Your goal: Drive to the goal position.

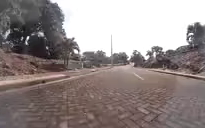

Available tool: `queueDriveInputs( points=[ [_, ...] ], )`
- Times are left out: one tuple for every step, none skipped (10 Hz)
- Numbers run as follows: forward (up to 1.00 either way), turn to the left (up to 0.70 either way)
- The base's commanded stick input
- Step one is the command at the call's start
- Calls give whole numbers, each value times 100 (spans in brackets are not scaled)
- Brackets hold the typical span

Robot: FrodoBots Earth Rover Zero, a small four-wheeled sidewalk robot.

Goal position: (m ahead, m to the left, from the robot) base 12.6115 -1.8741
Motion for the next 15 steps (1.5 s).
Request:
queueDriveInputs(
  points=[
    [70, 0],
    [70, 0],
    [70, 0],
    [70, 0],
    [70, 0],
    [70, -11],
    [70, -27],
    [70, -27],
    [70, -15],
    [70, 0],
    [70, 0],
    [70, 0],
    [70, 0],
    [70, 0],
    [70, 0]
  ],
)
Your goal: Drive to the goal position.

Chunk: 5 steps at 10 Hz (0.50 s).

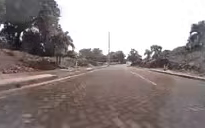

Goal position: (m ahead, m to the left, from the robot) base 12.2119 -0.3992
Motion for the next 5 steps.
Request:
queueDriveInputs(
  points=[
    [70, 0],
    [70, 0],
    [70, 0],
    [70, 0],
    [70, 0]
  ],
)
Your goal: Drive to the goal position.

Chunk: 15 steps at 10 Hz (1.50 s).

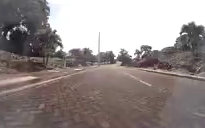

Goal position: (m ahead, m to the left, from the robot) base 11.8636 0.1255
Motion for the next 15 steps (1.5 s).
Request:
queueDriveInputs(
  points=[
    [70, 0],
    [70, 0],
    [70, 0],
    [70, 0],
    [70, 0],
    [70, 0],
    [70, 0],
    [70, 0],
    [70, 0],
    [70, 0],
    [70, 0],
    [70, 0],
    [70, 0],
    [70, 0],
    [70, 0]
  ],
)
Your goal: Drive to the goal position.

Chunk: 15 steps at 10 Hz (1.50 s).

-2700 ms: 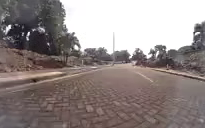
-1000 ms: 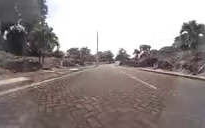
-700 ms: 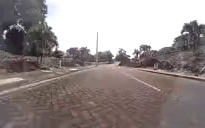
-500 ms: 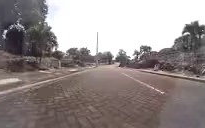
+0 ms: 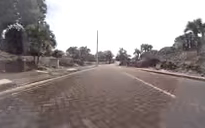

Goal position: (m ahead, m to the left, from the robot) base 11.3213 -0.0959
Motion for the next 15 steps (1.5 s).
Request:
queueDriveInputs(
  points=[
    [70, 0],
    [70, 0],
    [70, 0],
    [70, 0],
    [70, 0],
    [70, 0],
    [70, 0],
    [70, 0],
    [70, 0],
    [70, 0],
    [70, 0],
    [70, 0],
    [70, 0],
    [70, 0],
    [70, 0]
  ],
)
